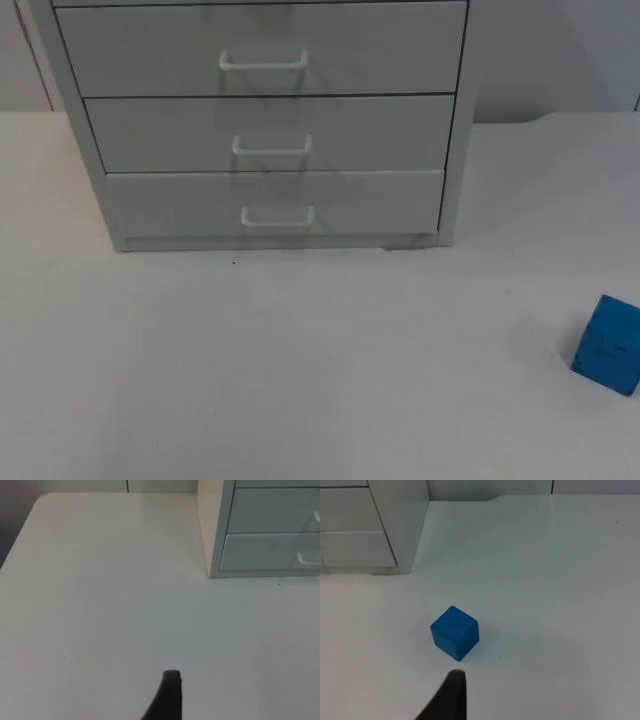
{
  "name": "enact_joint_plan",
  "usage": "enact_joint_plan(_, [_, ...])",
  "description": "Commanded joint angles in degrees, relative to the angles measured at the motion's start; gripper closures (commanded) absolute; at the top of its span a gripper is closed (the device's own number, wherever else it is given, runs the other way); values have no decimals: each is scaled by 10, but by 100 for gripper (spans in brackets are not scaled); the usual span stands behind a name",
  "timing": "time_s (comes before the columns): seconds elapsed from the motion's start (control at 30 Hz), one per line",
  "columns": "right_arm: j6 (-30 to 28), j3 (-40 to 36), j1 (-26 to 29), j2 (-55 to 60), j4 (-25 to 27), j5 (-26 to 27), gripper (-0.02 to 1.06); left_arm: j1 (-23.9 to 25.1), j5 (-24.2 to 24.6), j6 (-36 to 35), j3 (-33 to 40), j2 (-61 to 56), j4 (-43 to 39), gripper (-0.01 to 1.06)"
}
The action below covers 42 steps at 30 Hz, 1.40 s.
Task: Open the drawer with the left hand, place the block into the drawer with the right hand, then close the drawer with the left hand.
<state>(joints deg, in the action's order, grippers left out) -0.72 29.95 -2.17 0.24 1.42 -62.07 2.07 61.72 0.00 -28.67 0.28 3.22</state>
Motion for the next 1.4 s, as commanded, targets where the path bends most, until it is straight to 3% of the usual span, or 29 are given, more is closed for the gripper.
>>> enact_joint_plan(0.0, [-4,15,2,15,3,15,0,0,-7,-3,1,-3,-3,26])
enact_joint_plan(0.2, [-4,35,2,85,3,35,0,0,-31,-18,-14,7,8,26])
enact_joint_plan(0.47, [-4,62,2,234,3,132,0,0,-95,-20,-20,111,40,26])
enact_joint_plan(0.53, [-4,65,2,274,3,141,0,0,-128,-20,-20,159,40,26])
enact_joint_plan(0.9, [-4,65,2,435,1,173,0,0,-202,-3,-20,337,43,26])
enact_joint_plan(1.23, [-4,65,2,484,1,180,0,0,-209,55,-20,447,68,26])
enact_joint_plan(1.37, [-4,65,2,484,1,184,0,0,-203,107,-20,468,115,31])
